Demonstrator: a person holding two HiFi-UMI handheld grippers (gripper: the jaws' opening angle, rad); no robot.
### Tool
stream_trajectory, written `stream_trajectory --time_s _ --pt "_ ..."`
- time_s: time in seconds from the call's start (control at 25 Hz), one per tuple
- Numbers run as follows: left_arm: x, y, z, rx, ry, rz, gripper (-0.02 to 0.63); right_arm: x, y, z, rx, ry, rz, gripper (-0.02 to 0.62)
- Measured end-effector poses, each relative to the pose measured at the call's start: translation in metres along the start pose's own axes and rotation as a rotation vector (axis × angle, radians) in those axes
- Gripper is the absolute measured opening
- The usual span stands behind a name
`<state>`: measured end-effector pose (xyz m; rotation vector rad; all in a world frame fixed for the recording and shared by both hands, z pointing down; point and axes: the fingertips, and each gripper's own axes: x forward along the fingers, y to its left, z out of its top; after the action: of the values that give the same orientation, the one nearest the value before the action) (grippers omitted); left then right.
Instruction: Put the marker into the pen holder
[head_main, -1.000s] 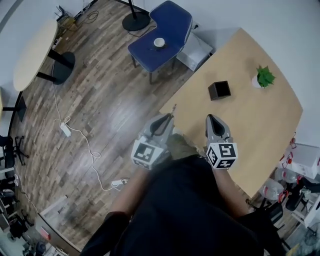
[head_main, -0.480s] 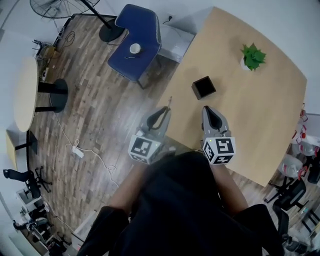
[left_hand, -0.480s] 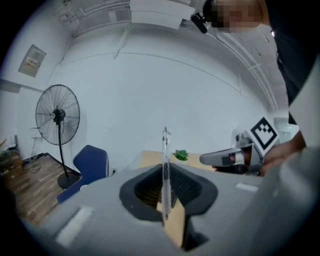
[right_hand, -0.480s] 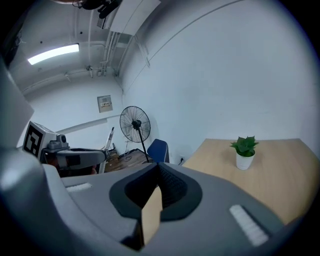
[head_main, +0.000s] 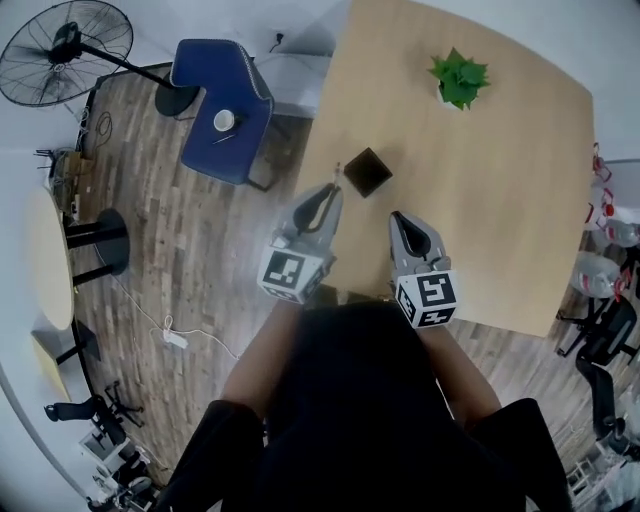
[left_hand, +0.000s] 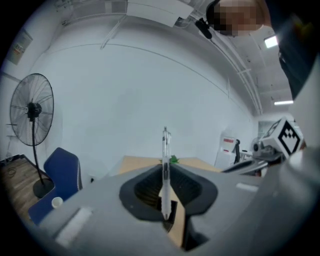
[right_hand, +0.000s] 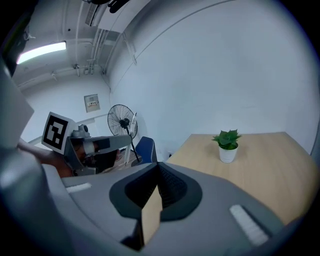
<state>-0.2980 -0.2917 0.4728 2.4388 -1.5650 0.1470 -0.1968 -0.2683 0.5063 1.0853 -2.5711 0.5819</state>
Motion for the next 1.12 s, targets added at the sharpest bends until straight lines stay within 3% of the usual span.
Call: stream_trajectory --time_s 0.16,0.28,0.52,0.8,1.12 --pt "0.037 0.000 -0.005 0.010 -0.030 -0.054 0.048 -0.003 -0.018 0.000 0.031 -0.003 -0.059 0.003" --pt "0.063 0.002 -0.015 -0.017 -0.006 -0.088 0.048 -0.005 -0.032 -0.001 0.057 -0.004 -0.110 0.003" --pt "0.096 0.019 -0.036 -0.065 -0.016 -0.071 0.048 -0.002 -0.043 -0.013 0.087 0.022 -0.166 0.003" --pt "0.123 0.007 -0.070 -0.008 0.029 -0.148 0.048 -0.003 -0.051 -0.033 0.120 0.062 -0.232 0.003" --pt "0.135 -0.004 -0.073 0.026 0.002 -0.235 0.048 -0.001 -0.052 -0.043 0.139 0.089 -0.290 0.003"
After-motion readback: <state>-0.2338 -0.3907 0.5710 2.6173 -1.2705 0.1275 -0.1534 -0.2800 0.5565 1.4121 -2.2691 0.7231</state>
